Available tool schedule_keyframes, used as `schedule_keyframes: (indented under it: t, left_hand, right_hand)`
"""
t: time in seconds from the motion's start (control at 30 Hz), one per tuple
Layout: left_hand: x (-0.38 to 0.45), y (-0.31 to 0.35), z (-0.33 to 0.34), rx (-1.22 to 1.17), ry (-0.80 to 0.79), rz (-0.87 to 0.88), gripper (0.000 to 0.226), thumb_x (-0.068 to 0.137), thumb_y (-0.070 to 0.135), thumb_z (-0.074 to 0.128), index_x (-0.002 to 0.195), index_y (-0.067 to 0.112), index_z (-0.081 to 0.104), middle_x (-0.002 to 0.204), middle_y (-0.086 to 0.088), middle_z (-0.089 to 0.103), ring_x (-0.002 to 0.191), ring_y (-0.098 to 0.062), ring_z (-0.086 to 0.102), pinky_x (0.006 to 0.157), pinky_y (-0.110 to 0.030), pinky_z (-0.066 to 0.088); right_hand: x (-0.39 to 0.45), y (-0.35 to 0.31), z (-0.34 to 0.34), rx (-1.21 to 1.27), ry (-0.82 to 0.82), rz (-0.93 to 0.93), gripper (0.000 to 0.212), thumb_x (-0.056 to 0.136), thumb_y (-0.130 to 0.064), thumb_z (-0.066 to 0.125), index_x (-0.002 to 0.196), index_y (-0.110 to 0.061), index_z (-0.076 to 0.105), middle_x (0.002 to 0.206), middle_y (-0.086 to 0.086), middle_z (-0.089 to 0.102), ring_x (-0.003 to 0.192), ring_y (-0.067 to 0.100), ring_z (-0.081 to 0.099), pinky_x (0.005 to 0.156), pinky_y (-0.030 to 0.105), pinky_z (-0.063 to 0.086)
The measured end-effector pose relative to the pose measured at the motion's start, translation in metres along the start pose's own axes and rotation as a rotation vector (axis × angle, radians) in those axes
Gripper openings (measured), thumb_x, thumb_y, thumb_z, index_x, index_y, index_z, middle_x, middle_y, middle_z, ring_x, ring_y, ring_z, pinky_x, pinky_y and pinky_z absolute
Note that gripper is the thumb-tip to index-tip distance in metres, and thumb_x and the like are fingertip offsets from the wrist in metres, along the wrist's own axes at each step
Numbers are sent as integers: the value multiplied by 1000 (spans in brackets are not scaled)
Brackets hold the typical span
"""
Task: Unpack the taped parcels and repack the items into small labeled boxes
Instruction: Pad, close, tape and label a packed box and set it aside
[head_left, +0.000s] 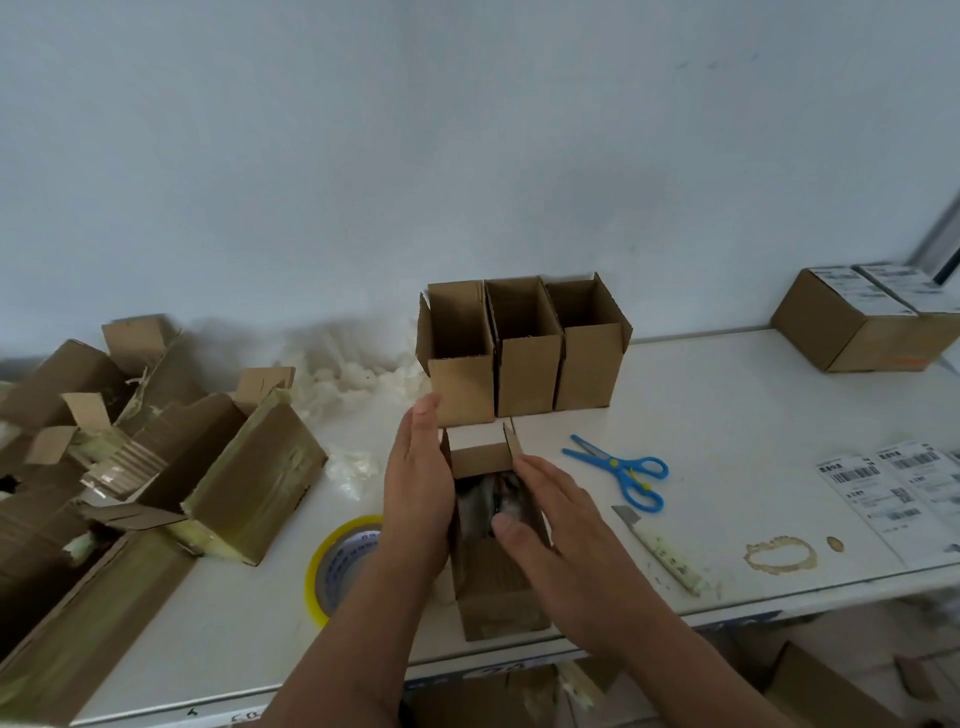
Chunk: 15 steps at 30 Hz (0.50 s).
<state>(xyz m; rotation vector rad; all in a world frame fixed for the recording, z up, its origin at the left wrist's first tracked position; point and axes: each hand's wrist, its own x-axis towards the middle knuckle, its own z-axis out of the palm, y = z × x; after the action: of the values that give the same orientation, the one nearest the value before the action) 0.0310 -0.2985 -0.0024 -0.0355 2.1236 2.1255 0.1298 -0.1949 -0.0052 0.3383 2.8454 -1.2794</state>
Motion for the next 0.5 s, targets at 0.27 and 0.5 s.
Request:
schedule_keyframes:
  t: [0.27, 0.5]
  left_hand:
    - [8, -19, 1, 235, -117, -59, 35, 105, 39, 36, 130, 28, 57, 122, 12, 59, 107, -7, 55, 95, -30, 42]
    - [9, -22, 8, 337, -96, -120, 23, 104, 39, 42, 121, 30, 54, 109, 10, 55, 89, -2, 51, 66, -17, 36]
  right_hand:
    - [0, 5, 8, -3, -110, 1, 73, 85, -71, 12, 153, -44, 5, 156, -32, 0, 144, -7, -5, 122, 29, 6]
    - [0, 11, 15, -93, -121, 61, 73, 91, -71, 31, 153, -45, 4, 157, -26, -21, 146, 1, -7, 122, 36, 11]
